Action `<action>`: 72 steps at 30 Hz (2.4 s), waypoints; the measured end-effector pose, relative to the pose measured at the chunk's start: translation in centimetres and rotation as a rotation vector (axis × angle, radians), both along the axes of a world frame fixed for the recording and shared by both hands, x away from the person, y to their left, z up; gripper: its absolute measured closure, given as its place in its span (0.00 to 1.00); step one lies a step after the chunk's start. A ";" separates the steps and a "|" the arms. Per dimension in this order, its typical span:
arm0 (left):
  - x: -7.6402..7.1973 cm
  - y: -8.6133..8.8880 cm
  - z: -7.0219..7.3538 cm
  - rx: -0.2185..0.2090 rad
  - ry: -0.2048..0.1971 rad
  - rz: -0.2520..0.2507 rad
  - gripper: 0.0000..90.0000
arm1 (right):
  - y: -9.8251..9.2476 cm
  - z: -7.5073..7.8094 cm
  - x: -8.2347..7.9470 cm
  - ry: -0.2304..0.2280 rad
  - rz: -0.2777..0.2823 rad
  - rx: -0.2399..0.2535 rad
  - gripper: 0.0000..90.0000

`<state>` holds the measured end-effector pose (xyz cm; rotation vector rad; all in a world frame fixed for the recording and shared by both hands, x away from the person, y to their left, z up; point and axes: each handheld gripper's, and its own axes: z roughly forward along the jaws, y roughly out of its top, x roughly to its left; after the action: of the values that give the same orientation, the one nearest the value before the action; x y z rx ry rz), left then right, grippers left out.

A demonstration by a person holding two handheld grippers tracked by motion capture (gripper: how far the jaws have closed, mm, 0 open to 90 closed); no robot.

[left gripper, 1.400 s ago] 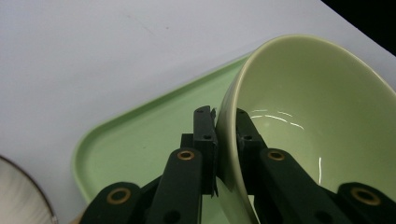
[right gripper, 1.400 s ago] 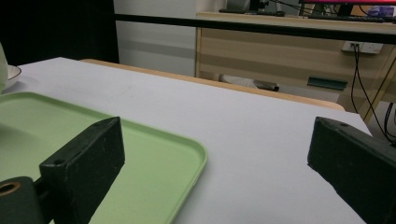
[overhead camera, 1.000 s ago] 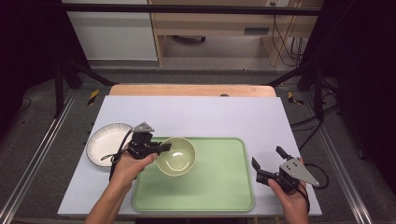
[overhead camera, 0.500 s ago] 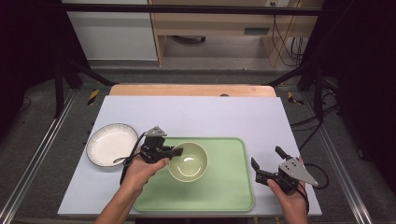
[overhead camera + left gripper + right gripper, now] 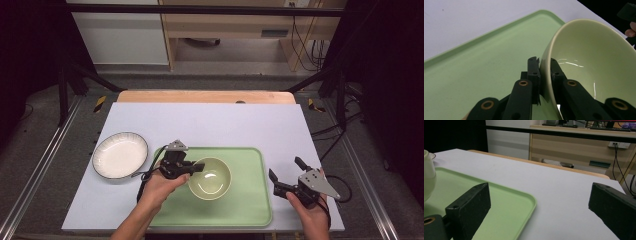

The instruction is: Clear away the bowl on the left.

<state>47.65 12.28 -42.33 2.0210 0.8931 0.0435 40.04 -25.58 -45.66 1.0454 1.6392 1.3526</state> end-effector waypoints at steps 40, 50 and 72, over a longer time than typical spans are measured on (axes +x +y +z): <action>0.4 0.2 -1.8 0.047 0.037 0.006 0.92 | -0.1 0.0 0.0 0.002 -0.001 -0.001 0.05; 0.6 0.4 -2.0 0.049 0.044 0.016 0.92 | -0.1 0.0 0.0 0.004 0.000 -0.001 0.05; 1.0 1.1 -2.6 0.075 0.059 0.028 0.92 | -0.1 0.0 0.0 0.006 0.001 -0.002 0.05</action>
<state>48.70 13.36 -44.93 2.0881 0.9703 0.0336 40.00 -25.68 -45.65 1.0487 1.6452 1.3491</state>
